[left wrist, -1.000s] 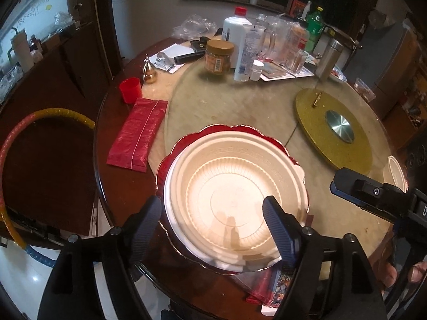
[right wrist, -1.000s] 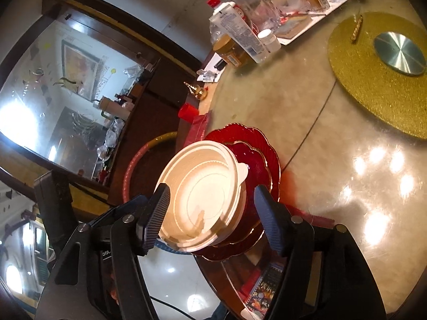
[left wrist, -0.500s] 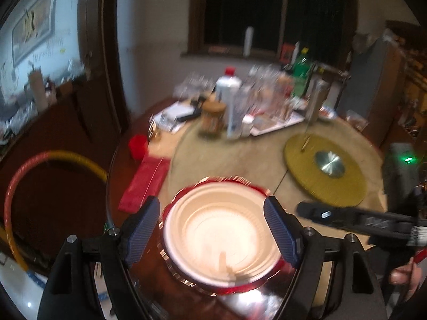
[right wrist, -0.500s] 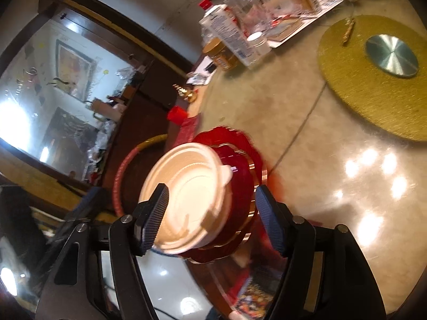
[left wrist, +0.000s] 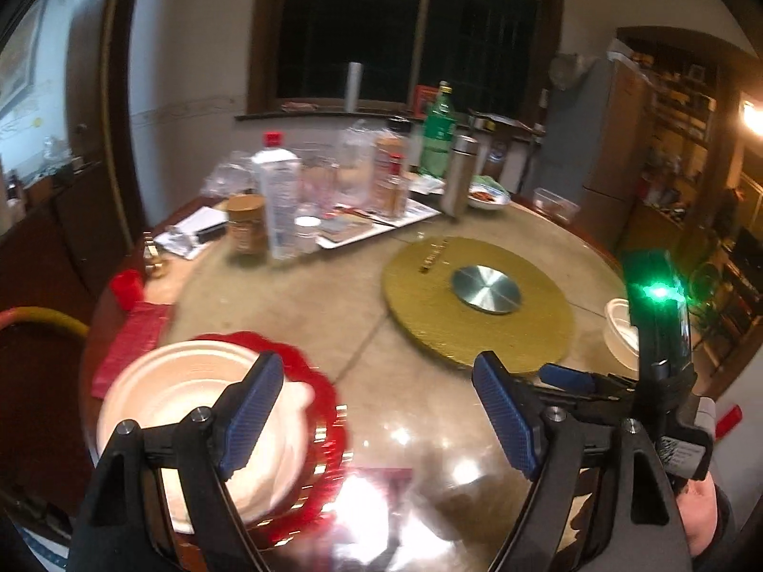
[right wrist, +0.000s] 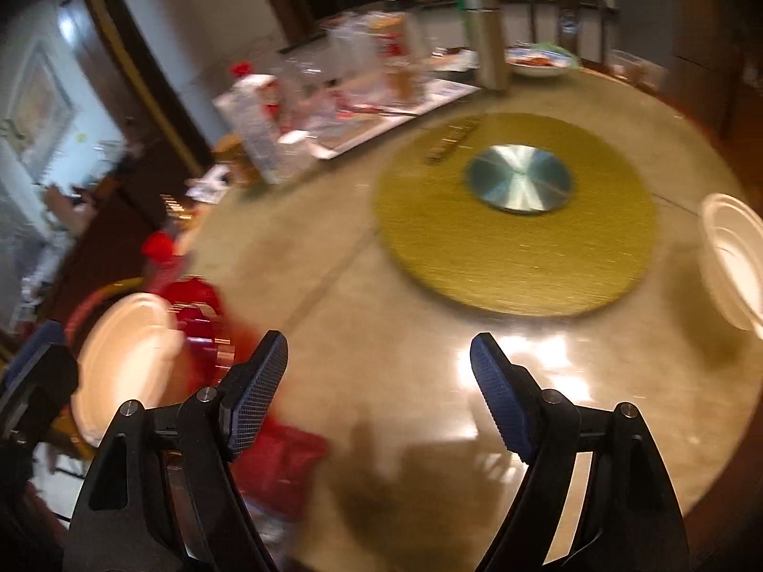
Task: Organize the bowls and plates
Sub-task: 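Move both tools to the white plastic bowl on the table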
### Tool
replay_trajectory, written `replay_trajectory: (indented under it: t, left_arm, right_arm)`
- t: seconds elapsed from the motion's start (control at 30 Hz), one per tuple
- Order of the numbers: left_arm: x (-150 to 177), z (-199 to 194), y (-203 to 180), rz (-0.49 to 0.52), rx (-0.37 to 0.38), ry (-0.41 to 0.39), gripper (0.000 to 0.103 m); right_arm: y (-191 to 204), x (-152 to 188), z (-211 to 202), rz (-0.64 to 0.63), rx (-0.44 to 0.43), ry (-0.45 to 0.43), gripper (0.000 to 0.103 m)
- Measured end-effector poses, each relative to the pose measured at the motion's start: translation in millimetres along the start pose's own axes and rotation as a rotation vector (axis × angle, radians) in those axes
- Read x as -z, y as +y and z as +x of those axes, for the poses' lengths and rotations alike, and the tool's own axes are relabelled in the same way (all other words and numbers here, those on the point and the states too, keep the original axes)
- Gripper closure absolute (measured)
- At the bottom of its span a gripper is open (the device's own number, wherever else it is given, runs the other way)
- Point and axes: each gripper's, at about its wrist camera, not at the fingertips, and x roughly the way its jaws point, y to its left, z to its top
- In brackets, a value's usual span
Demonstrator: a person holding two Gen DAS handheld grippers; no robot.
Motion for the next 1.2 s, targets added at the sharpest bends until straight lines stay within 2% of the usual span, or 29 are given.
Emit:
replay_trajectory:
  t: [0.1,0.17,0.2,0.63,1.2]
  left_arm:
    - [0.3,9.4,-12.1,0.008,0.024,0.015,0.021]
    - [0.1,15.2,-19.1,0.008,0.026,0.026,0.021]
    - [0.3,17.7,-22.3,0.008,0.028,0.029,0.021]
    - [-6.1,60.5,-53.2,0.006,0.013,0.088,0.021]
    - [-19.0,111.6,-100.5,0.008,0.066,0.146,0.021]
  right_arm:
    - [-23.2,-0.5,0.6,0.001,0.082,0.010,0.021]
    - [-35.0,-0.5,-1.1,0.000,0.118,-0.007,0.010]
    - [-38.9,-0.7,-1.3,-0.001,0.127,-0.010,0.000]
    - [-74.3,1.7,-12.4,0.018,0.197,-0.024,0.000]
    - [-127.9,2.9,-40.6,0.088,0.270,-0.033,0.000]
